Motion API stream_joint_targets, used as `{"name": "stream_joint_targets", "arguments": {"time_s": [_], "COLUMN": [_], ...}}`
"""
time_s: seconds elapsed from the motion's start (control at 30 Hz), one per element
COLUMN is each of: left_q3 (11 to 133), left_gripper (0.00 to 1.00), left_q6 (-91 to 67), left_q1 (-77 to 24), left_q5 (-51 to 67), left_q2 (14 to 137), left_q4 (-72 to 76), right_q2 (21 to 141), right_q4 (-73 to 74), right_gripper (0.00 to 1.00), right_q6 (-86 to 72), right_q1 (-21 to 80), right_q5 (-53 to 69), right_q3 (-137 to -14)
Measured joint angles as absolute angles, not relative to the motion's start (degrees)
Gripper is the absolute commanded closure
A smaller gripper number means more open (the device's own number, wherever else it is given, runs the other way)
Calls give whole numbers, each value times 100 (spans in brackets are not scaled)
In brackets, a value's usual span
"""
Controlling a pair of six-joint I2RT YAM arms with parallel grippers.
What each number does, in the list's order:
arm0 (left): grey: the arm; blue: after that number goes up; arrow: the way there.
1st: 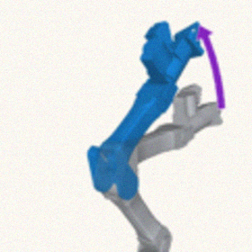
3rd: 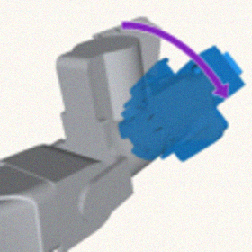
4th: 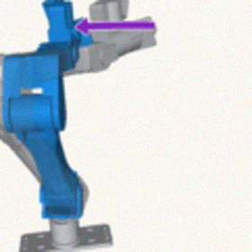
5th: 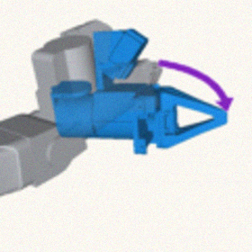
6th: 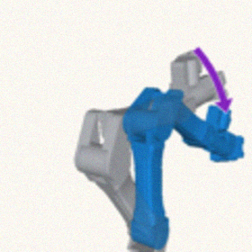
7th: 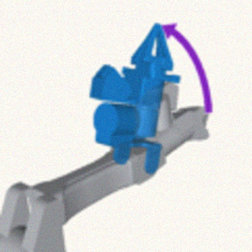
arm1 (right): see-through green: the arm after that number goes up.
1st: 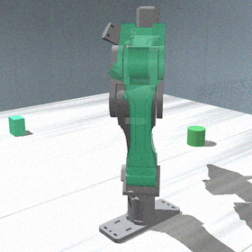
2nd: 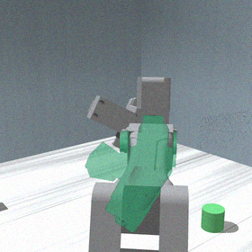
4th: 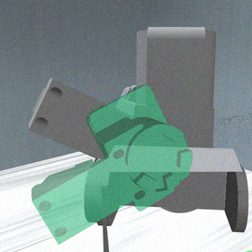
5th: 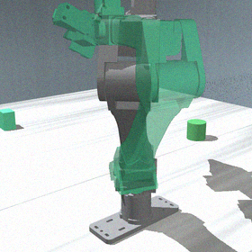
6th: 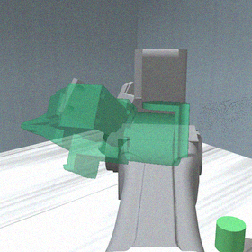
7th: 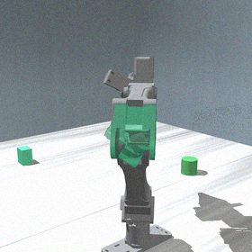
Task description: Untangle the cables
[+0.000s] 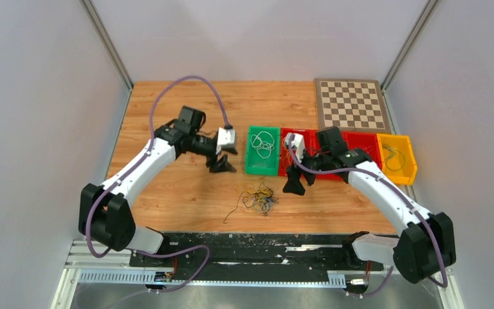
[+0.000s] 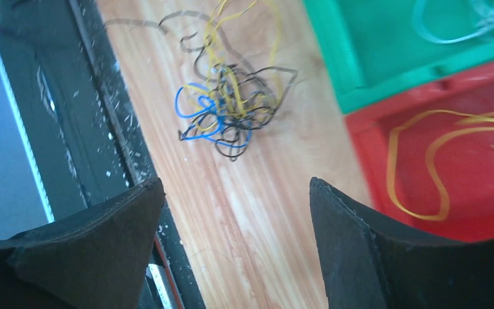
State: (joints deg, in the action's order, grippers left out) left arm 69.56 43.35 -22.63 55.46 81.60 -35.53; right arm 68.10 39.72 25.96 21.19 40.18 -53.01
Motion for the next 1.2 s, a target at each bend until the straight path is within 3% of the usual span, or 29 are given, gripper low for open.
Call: {"name": "stream_joint_targets", "arguments": {"time_s": [0.2,0.43,0.73,0.8,0.97,1.13,1.2], "left_q3": [5452,5485,5378,5356,5310,5026,4993], "left_gripper": [28,28,32,37,66,96,100], "left_q6": [6099,7102,7402,7406,7614,7673,7513], "left_q1": [-2362,-2480,-2921,-3035,-3179,-3201,-3229], "left_q5": [5118,4821,4416,4316,4101,3903,3767], "left_q2": [8221,8753,9015,9091,9356,9308,9220], "left_q4": [-4189,-3780,-2794,-2626,-2596,-2606,-2639], "right_q2": [7765,8674,9008,9072,9229,9408,9463], "right_q4": [3658,3164,2827,2757,2547,2333,2290], "right_gripper": [21,23,23,23,24,39,47], "right_q6": [2936,2989,2880,2842,2703,2617,2602], "right_q1": [2762,2873,3155,3214,3334,3489,3527], "right_q5": [3992,4003,4062,4060,3986,3726,3594], "right_q3": [-5017,-5092,-5137,-5137,-5137,-5137,-5133]}}
